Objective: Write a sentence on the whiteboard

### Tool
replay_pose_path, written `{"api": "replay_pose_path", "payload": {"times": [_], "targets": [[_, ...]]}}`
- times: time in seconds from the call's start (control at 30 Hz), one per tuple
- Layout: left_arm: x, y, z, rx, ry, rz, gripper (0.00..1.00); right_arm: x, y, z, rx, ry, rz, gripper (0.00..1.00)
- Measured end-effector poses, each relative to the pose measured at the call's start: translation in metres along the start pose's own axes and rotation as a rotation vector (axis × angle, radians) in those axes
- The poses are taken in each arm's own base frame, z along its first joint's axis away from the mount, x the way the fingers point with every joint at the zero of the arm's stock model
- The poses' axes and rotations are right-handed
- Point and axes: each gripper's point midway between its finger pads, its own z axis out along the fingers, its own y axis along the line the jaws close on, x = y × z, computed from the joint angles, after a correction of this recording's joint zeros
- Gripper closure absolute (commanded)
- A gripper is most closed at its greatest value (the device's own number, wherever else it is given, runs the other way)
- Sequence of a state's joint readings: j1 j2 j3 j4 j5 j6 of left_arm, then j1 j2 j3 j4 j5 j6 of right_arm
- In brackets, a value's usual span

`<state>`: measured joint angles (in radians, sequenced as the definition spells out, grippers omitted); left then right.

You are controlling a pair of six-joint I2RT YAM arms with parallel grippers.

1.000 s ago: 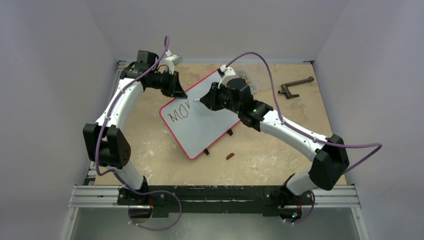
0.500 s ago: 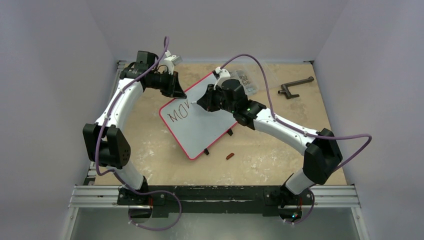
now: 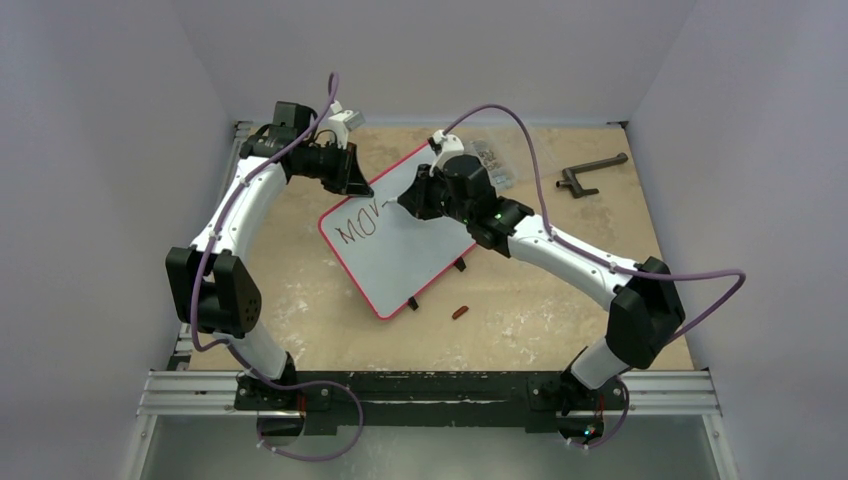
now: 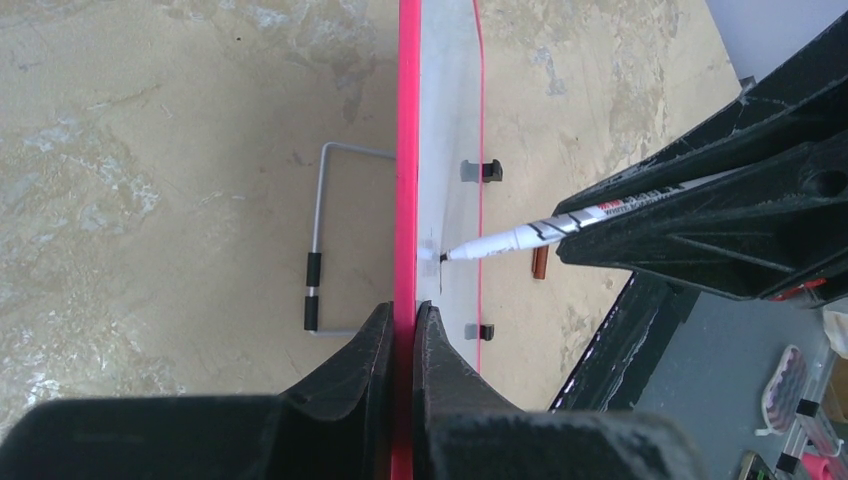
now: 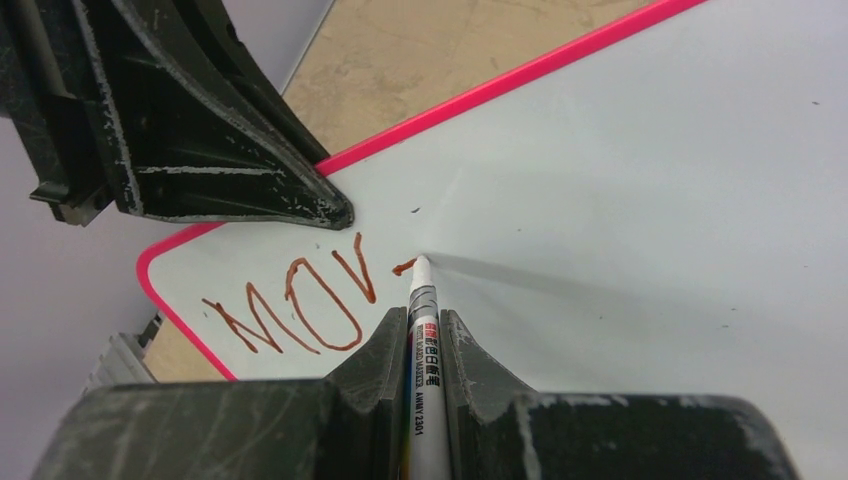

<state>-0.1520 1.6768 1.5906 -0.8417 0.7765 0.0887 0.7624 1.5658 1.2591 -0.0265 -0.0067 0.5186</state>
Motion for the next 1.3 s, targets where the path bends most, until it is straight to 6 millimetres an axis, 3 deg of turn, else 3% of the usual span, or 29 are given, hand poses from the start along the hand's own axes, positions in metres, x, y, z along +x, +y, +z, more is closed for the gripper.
{"api": "replay_pose_path", "payload": {"times": [0.17, 0.47, 0.97, 1.3], "targets": [[0.000, -0.001, 0.000, 0.001, -0.001, 0.002, 1.00, -0.009, -0.007, -0.001, 0.034, -0.014, -0.006, 1.00], [0.000, -0.001, -0.001, -0.002, 0.000, 0.003, 1.00, -0.013, 0.000, 0.003, 0.001, -0.012, -0.029, 1.00], [0.001, 0.003, -0.001, -0.024, 0.004, -0.001, 1.00, -0.006, 0.014, 0.009, -0.071, 0.019, -0.041, 1.00], [0.001, 0.004, -0.001, -0.033, 0.004, -0.016, 1.00, 0.004, 0.010, 0.006, -0.063, 0.033, -0.041, 1.00]]}}
